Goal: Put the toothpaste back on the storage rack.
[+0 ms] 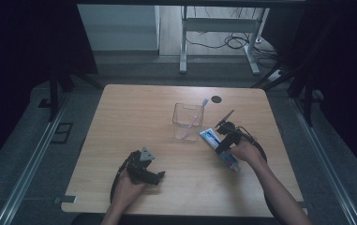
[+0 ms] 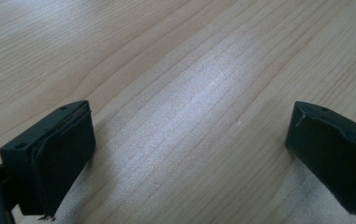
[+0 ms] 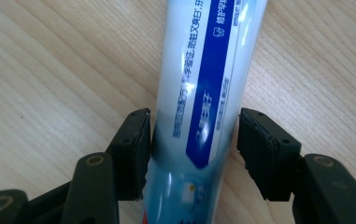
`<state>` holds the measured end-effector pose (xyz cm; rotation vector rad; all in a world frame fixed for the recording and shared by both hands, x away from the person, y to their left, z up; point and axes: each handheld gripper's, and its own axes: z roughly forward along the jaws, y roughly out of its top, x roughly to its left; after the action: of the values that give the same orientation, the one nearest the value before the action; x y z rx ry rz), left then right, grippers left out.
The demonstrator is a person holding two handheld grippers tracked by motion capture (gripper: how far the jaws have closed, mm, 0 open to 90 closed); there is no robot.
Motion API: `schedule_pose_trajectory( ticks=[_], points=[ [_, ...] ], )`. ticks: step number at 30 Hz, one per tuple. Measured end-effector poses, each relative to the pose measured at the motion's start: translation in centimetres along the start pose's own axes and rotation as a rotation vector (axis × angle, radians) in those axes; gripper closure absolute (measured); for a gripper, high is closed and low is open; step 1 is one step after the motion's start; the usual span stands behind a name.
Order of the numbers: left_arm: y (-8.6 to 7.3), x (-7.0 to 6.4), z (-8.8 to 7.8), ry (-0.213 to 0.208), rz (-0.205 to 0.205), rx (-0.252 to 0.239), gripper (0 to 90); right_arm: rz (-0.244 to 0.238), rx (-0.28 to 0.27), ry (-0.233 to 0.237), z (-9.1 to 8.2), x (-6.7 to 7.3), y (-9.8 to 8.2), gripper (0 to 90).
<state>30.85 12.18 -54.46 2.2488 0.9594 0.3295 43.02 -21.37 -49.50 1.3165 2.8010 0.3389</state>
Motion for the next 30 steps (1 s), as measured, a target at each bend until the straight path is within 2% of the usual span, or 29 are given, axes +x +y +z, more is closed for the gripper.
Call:
schedule_pose_trajectory(
  ticks=[6, 8, 10, 13, 16, 23, 30],
  points=[
    [0.0, 0.0, 0.0, -0.001, 0.0, 0.0, 1.5, 0.011, 0.047, -0.005, 0.8, 0.1, 0.7, 46.5],
    [0.0, 0.0, 0.0, -0.001, 0.0, 0.0, 1.5, 0.011, 0.057, -0.012, 0.8, 0.0, 0.9, 49.9],
    [0.0, 0.0, 0.0, -0.001, 0.0, 0.0, 1.5, 0.036, 0.063, -0.005, 0.6, 0.0, 0.9, 54.6],
    [0.0, 0.0, 0.0, -0.001, 0.0, 0.0, 1.5, 0.045, 0.058, 0.009, 0.3, -0.3, 0.9, 63.4],
    [0.0, 0.0, 0.0, -0.001, -0.001, 0.001, 1.5, 0.051, 0.051, 0.024, 0.0, -0.5, 0.7, 67.1],
    [0.0, 0.0, 0.0, 0.0, 0.0, 0.0, 1.5, 0.086, 0.018, 0.051, -0.3, -0.9, 0.1, 71.1],
    [0.0, 0.0, 0.0, 0.0, -0.002, 0.0, 1.5, 0.084, -0.009, 0.056, -0.6, -1.3, -0.8, 71.7]
  ],
)
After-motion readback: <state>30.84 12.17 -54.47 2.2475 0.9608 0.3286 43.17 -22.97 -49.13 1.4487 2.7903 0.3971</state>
